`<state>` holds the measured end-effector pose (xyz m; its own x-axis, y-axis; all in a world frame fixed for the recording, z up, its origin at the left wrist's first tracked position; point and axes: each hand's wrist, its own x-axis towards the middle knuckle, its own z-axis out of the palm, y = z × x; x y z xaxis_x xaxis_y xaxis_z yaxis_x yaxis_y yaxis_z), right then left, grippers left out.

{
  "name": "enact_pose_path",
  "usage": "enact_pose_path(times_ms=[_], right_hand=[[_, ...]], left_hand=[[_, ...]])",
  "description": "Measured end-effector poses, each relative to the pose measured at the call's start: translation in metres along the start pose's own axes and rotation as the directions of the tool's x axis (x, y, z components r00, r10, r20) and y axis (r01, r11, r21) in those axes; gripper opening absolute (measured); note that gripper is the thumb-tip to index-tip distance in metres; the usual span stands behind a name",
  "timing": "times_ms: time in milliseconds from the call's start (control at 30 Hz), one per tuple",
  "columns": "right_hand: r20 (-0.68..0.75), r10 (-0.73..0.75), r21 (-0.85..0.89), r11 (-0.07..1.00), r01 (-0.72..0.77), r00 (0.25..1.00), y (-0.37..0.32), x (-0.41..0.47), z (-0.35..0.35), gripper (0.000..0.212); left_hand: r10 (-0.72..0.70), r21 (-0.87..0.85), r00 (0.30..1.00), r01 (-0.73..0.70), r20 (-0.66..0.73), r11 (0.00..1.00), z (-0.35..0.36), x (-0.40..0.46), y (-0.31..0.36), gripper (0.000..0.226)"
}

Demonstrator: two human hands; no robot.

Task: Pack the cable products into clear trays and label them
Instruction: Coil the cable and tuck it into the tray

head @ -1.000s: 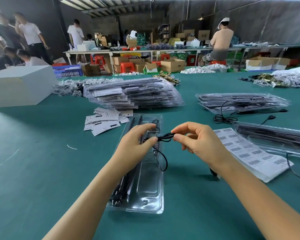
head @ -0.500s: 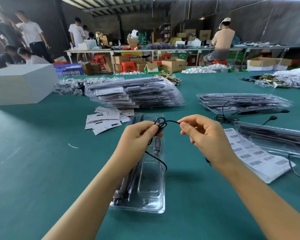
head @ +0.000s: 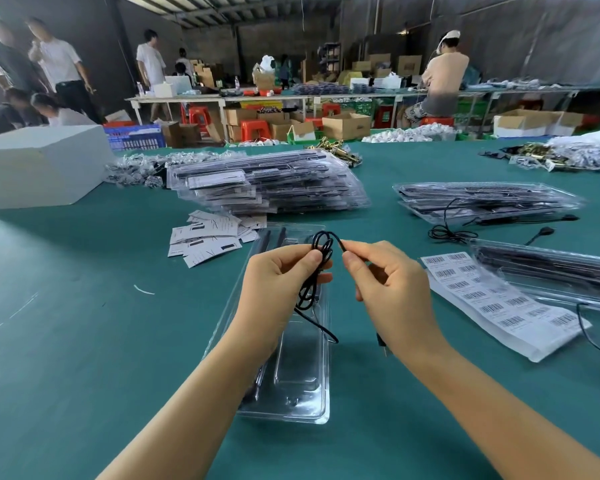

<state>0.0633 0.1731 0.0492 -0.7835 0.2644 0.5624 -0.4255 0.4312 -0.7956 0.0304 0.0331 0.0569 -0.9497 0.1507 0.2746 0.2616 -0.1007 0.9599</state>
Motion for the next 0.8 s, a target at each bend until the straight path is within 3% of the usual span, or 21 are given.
enact_pose_path(times_ms=[200, 433, 533, 667, 800], right_hand=[[0.118, -0.134, -0.193, 0.969, 0.155, 0.984, -0.003, -0.012, 0.014, 0.034], [0.25, -0.057, -0.286, 0.949, 0.13, 0.967, 0.006, -0.018, 0.02, 0.046], [0.303, -0.039, -0.253, 0.96, 0.12, 0.952, 0.006, -0.02, 0.021, 0.052], [0.338, 0.031, -0.278, 0.958, 0.069, 0.941, 0.009, -0.017, 0.018, 0.055], [0.357, 0.068, -0.213, 0.977, 0.01, 0.932, 0.011, -0.013, 0.014, 0.054]], left_hand=[[0.052, 0.076, 0.992, -0.043, -0.119, 0.996, 0.01, -0.007, -0.006, 0.021], [0.053, 0.262, 0.995, -0.028, -0.09, 0.965, 0.015, -0.008, -0.016, 0.023], [-0.007, 0.202, 1.0, 0.012, -0.03, 0.979, 0.017, -0.009, -0.016, 0.023], [-0.09, -0.019, 0.996, 0.09, 0.012, 0.996, 0.014, -0.007, -0.017, 0.019], [-0.1, -0.079, 0.994, 0.103, 0.038, 0.991, 0.01, -0.004, -0.019, 0.015]])
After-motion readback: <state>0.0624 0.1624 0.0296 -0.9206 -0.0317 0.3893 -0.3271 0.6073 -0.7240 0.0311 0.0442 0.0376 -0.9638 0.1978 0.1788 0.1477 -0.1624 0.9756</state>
